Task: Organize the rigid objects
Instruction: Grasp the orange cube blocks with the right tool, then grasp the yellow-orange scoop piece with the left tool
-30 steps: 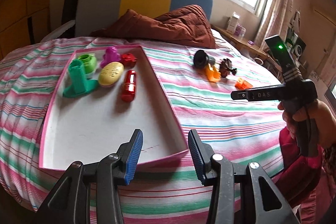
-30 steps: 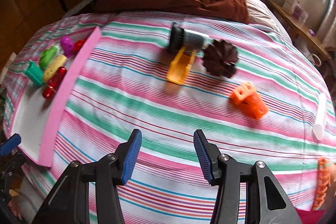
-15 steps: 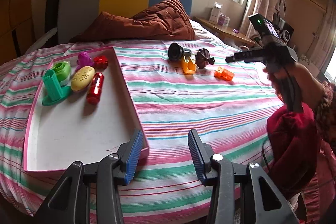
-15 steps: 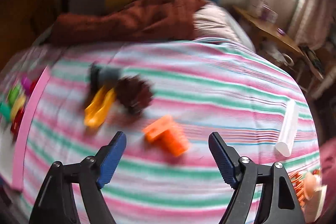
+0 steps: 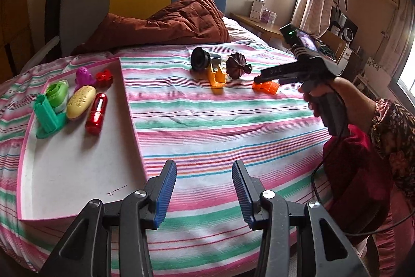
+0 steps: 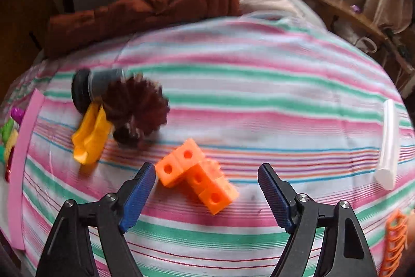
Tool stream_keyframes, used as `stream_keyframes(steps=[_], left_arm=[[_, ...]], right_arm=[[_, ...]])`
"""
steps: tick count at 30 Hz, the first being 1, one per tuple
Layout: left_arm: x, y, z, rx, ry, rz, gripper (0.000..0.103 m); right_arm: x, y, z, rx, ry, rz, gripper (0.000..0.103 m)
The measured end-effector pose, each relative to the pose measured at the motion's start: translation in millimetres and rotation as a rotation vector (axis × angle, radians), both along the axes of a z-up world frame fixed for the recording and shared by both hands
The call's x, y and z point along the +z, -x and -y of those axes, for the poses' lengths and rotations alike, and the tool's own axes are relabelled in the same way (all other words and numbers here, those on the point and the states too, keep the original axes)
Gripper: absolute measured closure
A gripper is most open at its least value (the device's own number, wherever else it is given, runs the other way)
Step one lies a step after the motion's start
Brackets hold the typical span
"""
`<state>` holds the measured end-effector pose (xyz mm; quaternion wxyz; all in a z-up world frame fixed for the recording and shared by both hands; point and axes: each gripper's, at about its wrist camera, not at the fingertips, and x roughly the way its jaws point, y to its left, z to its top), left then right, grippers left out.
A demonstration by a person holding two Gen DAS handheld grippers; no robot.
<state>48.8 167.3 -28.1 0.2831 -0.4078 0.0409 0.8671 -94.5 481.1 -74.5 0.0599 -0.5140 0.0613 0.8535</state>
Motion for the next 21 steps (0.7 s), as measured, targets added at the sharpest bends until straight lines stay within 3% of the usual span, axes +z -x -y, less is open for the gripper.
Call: stream_keyframes(steps=[2, 3, 5, 12, 16, 21], left_arm=[[0.2, 2.5, -7.3, -0.009, -0.001, 0.005, 0.058], [0.7, 4.0, -11.3, -0.014, -0.003, 0.006, 0.058], [1.2, 6.9, -19.0, -0.022, 0.002, 0.008, 0.058], [8.5, 27.2, -51.5, -0.014, 0.006, 0.019, 0.058], [11.5, 47.1, -74.2, -0.007, 0.026, 0.013, 0.057], [2.5, 87.6, -107.3, -0.002, 0.071, 0.035, 0.057]], right_arm=[[-4.1, 0.5, 3.6, 0.012, -0.022, 0.017, 0.031], [-5.6, 0.6, 5.9, 0.023, -0.033, 0.019, 0.044], [-5.1, 0.1, 8.3, 0.037, -0.045, 0.016, 0.055], [-0.5, -8.5, 5.1, 0.013, 0.006, 0.043, 0.056], [-1.1, -12.8, -4.2, -0.028, -0.077, 0.082, 0.056], [0.9, -15.2, -6.6, -0.034, -0.056, 0.089, 0.056]])
